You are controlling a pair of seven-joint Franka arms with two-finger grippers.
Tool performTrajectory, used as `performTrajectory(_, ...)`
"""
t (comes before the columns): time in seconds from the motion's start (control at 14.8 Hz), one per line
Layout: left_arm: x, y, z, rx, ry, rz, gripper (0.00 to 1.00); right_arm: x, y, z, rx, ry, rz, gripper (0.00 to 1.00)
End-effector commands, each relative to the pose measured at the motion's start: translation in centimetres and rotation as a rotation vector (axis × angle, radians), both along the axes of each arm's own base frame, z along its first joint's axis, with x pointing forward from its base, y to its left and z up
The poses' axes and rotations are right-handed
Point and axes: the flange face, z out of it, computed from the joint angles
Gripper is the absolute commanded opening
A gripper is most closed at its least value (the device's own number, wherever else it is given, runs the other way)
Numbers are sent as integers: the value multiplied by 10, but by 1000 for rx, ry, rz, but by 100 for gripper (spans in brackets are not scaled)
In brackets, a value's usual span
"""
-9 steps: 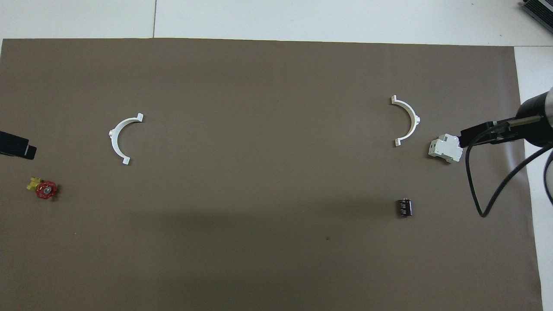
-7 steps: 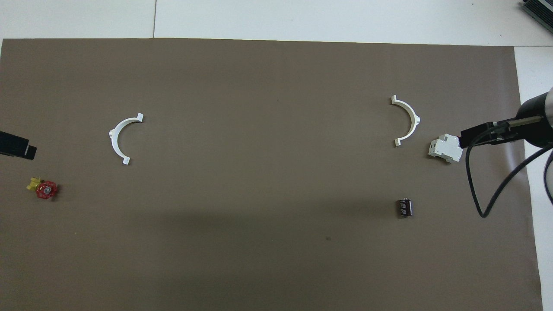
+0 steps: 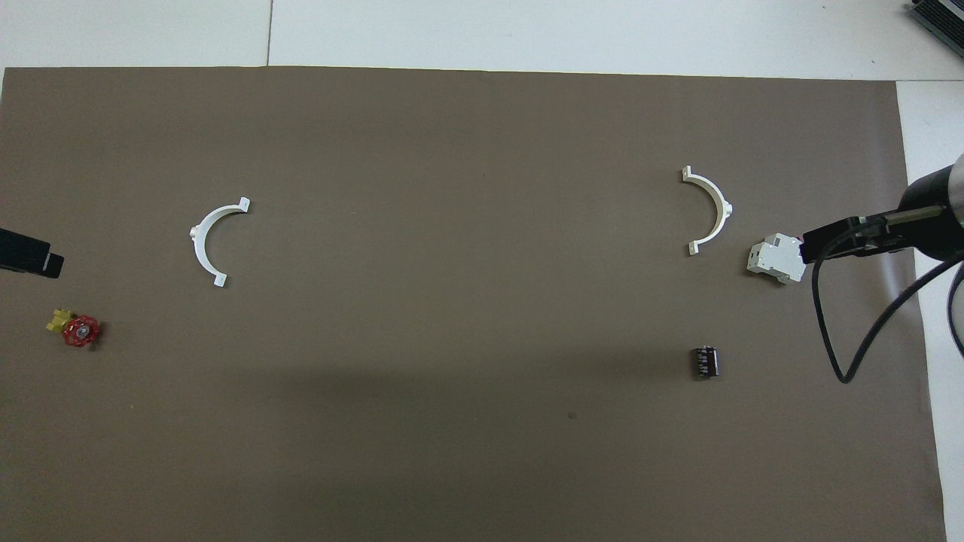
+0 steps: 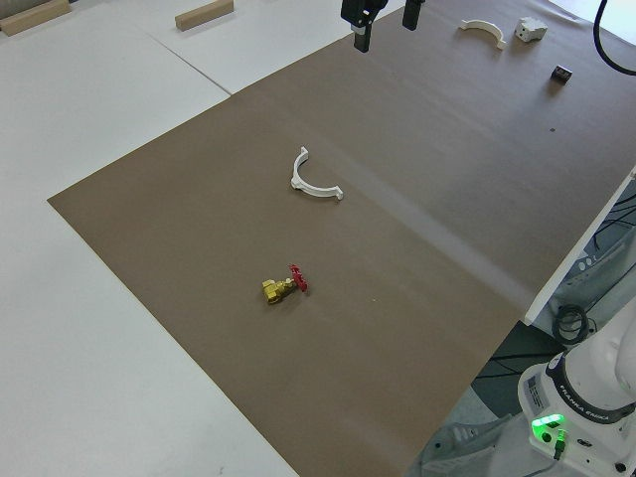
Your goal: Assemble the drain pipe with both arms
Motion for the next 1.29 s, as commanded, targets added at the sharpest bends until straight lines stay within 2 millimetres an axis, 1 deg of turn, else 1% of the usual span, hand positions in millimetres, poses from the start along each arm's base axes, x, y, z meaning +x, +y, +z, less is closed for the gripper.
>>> performTrajectory(0.0, -10, 2, 1, 14, 5, 9, 100, -3, 14, -8, -67, 14, 37, 100)
performTrajectory(0.07, -10, 2, 1, 14, 5, 6, 100, 0, 18, -11, -78, 13, 45, 100)
performTrajectory(0.34, -10, 2, 1, 14, 5, 9, 100, 18, 20, -33, -75, 15, 41, 100)
performTrajectory(0.41, -10, 2, 1, 14, 5, 7, 100, 25, 19, -43, -73, 23, 38, 99)
performTrajectory(0.68, -10, 2, 1, 14, 5, 7, 100, 50, 22, -68, -69, -27, 12, 99)
performTrajectory(0.88, -10, 2, 1, 14, 5, 6, 100, 71, 22, -99, -62, -52, -19, 99)
performTrajectory(1.02, -10, 2, 1, 14, 5, 7, 100, 85, 24, -123, -60, -63, -31, 98)
performTrajectory(1.08, -10, 2, 1, 14, 5, 7, 100, 91, 24, -138, -58, -61, -57, 96)
performTrajectory(1.22, -10, 2, 1, 14, 5, 9, 100, 103, 24, -170, -61, -73, -101, 95)
